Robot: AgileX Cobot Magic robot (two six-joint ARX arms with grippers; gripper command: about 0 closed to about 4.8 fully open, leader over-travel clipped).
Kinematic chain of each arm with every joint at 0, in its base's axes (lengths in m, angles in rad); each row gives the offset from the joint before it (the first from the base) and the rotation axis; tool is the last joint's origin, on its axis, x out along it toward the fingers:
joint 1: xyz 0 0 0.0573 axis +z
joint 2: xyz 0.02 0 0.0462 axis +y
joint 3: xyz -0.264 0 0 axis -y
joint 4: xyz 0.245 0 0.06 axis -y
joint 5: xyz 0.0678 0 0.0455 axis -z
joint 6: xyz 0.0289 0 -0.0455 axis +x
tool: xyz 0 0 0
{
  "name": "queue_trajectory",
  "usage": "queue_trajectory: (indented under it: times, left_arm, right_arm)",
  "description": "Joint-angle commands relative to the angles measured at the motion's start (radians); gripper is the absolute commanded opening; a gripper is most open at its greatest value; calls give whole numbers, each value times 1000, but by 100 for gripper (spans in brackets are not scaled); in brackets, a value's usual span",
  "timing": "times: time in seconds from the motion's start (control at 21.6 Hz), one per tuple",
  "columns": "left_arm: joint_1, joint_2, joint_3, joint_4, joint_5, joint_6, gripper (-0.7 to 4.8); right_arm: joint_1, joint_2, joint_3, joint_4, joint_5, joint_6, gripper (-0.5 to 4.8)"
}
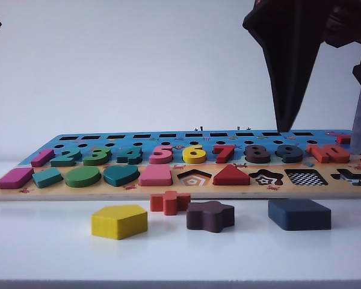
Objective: Insert the cube into the slot.
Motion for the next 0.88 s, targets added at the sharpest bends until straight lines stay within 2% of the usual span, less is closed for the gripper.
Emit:
queue_trajectory:
  times: [0.05, 0.37, 0.88]
  left_arm:
    - [0, -1, 4, 16, 7, 4, 7]
    - [0, -1, 4, 16, 7, 4, 7]
    - [0, -1, 4, 16, 7, 4, 7]
  right_arm:
    - [41, 0, 4, 32, 34, 49, 344]
    - [64, 77, 4, 56, 49, 79, 319]
    - [64, 127, 3, 84, 50, 94, 310]
